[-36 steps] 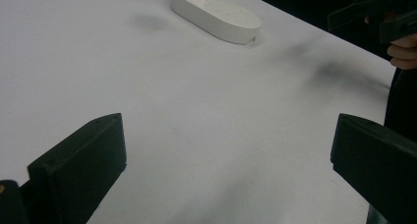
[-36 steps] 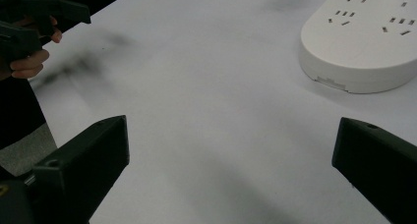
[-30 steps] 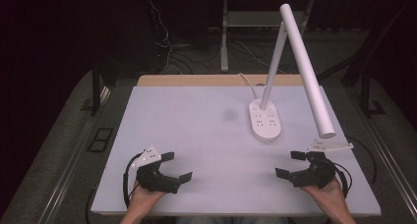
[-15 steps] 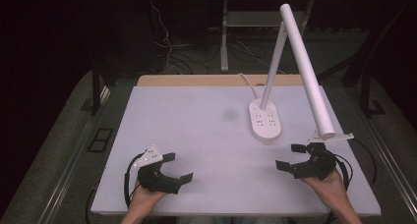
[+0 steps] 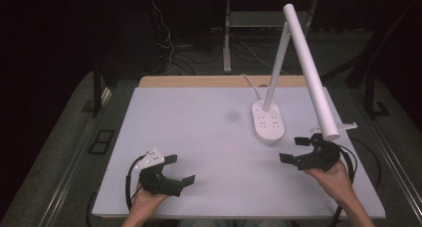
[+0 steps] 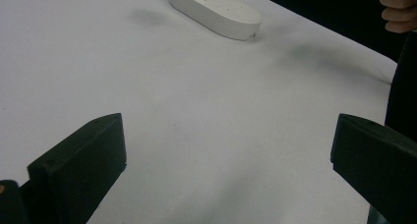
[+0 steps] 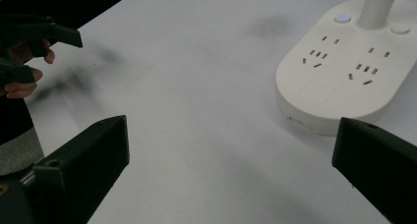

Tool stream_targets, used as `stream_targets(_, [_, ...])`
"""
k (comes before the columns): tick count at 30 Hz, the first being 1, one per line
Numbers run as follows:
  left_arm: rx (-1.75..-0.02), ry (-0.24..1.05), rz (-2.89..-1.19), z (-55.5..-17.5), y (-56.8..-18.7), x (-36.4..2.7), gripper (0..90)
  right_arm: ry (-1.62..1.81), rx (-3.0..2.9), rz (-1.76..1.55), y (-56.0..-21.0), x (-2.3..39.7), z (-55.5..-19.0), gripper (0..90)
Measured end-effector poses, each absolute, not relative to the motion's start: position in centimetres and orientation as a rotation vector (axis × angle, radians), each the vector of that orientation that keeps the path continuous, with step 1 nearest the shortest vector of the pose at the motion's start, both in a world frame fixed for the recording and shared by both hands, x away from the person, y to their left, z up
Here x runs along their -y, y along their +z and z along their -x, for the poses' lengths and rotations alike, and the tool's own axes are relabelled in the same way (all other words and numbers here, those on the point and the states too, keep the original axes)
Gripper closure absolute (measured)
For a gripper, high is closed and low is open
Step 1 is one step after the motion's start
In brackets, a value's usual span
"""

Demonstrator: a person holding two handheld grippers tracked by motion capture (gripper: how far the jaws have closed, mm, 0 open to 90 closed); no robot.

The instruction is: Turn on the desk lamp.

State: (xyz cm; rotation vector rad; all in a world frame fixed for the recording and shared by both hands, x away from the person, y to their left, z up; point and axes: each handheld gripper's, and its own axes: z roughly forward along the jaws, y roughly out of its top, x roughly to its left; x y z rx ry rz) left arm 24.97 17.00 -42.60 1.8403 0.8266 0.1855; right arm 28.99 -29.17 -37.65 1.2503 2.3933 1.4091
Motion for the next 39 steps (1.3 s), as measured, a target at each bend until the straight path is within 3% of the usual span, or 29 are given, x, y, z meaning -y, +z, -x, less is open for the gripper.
stream_targets(39, [-0.828,0.203,-1.820,-24.8,-42.5,-17.2,0.0,1.386,-2.390,-1.226,-34.8,28.7,-36.0,0.4])
